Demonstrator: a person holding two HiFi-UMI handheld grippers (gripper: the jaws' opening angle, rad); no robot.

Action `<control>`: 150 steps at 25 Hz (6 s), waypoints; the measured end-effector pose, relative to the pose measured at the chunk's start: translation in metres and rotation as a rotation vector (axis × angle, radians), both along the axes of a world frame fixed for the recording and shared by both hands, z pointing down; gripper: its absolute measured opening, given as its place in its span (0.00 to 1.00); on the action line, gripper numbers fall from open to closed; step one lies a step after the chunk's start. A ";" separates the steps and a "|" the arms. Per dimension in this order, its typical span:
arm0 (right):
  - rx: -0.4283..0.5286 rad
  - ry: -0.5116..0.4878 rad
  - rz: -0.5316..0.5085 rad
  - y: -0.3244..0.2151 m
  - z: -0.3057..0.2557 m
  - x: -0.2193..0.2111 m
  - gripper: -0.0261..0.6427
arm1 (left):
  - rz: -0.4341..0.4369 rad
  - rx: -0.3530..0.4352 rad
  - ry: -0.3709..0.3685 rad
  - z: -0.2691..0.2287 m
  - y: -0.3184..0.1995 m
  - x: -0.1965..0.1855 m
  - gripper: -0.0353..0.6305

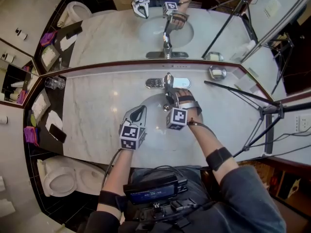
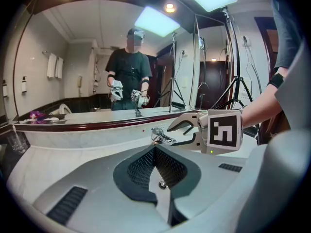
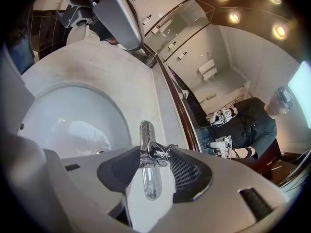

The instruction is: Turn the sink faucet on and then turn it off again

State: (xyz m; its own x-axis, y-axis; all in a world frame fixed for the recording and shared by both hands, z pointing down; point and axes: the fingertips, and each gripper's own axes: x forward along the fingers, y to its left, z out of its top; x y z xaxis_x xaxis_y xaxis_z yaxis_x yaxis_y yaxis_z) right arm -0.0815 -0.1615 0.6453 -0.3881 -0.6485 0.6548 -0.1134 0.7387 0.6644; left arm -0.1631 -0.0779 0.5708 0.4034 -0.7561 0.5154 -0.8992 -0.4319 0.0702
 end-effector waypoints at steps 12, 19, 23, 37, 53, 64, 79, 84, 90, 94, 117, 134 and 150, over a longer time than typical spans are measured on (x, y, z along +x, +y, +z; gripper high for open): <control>-0.038 0.038 -0.005 -0.027 0.007 -0.008 0.38 | 0.010 -0.027 0.004 0.017 -0.013 0.000 0.06; -0.098 -0.021 0.003 -0.028 0.004 -0.010 0.36 | 0.004 -0.033 -0.015 0.026 -0.013 -0.005 0.06; -0.125 -0.051 0.014 -0.029 0.006 -0.010 0.36 | 0.019 -0.039 0.001 0.019 -0.013 0.002 0.06; -0.120 -0.144 0.148 -0.066 -0.020 -0.006 0.28 | -0.019 -0.035 -0.010 0.025 -0.010 -0.011 0.06; -0.201 -0.158 0.183 -0.050 -0.021 0.003 0.28 | -0.064 -0.026 0.014 0.020 -0.013 -0.016 0.06; -0.311 -0.415 0.323 -0.020 -0.048 0.038 0.18 | -0.103 -0.008 0.048 0.008 -0.017 -0.023 0.06; -0.424 -0.869 0.604 0.023 -0.065 0.115 0.07 | -0.100 0.007 0.094 -0.003 -0.013 -0.014 0.06; -0.451 -0.954 0.665 0.037 -0.059 0.133 0.07 | -0.086 0.007 0.069 -0.005 -0.009 -0.014 0.06; -0.448 -0.973 0.680 0.046 -0.057 0.140 0.07 | -0.089 0.023 0.055 -0.009 -0.007 -0.012 0.06; -0.418 -0.961 0.670 0.042 -0.059 0.139 0.07 | -0.083 0.031 0.048 -0.010 -0.007 -0.010 0.06; -0.119 -0.194 0.088 -0.013 -0.040 0.024 0.36 | -0.119 0.003 0.050 0.003 -0.012 -0.024 0.06; -0.084 0.011 -0.065 -0.023 -0.011 -0.006 0.26 | -0.151 -0.038 0.047 0.020 -0.004 -0.040 0.06; -0.127 0.010 -0.054 -0.008 -0.002 -0.007 0.24 | -0.137 -0.036 0.053 0.019 -0.008 -0.033 0.06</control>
